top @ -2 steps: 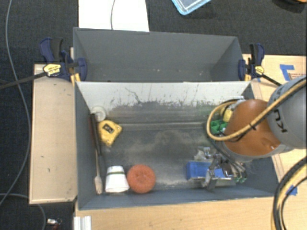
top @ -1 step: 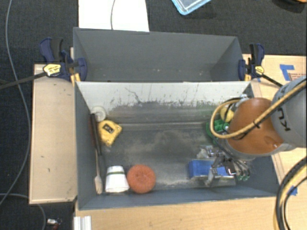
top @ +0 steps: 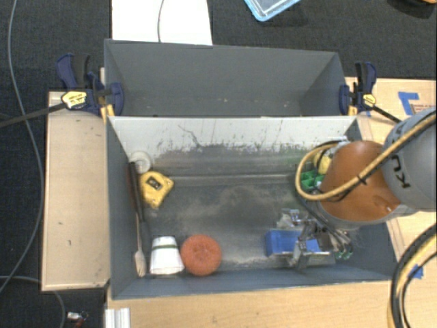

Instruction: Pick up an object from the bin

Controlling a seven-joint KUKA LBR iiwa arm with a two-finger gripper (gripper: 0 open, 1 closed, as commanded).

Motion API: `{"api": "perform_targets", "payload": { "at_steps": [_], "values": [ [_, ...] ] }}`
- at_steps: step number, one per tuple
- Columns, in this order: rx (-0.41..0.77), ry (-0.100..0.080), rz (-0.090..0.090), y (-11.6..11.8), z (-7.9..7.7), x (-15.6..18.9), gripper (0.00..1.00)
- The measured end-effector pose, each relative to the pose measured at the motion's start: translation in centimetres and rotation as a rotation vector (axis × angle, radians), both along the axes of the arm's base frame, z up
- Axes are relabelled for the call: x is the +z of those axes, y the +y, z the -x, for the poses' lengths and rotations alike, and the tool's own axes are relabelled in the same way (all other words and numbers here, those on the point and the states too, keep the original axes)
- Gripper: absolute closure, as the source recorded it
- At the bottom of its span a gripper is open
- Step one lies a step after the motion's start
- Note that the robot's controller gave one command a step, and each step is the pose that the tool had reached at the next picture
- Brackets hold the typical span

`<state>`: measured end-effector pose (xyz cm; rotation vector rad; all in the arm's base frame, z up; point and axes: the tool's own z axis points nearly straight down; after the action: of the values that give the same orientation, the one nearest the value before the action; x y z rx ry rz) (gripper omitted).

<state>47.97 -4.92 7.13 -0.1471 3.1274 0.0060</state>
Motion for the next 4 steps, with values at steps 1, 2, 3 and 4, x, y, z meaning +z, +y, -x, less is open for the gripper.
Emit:
{"api": "perform_targets", "payload": {
  "at_steps": [1,2,3,4],
  "values": [
    [0.001,0.000,0.000,0.0,0.0,0.0,1.00],
    [0.009,0.001,-0.001,-1.2,0.2,-0.1,1.00],
    [0.006,-0.001,0.000,-1.4,0.2,0.0,1.00],
    [0.060,0.010,-0.001,-0.7,-0.1,2.2,1.00]
  ]
}}
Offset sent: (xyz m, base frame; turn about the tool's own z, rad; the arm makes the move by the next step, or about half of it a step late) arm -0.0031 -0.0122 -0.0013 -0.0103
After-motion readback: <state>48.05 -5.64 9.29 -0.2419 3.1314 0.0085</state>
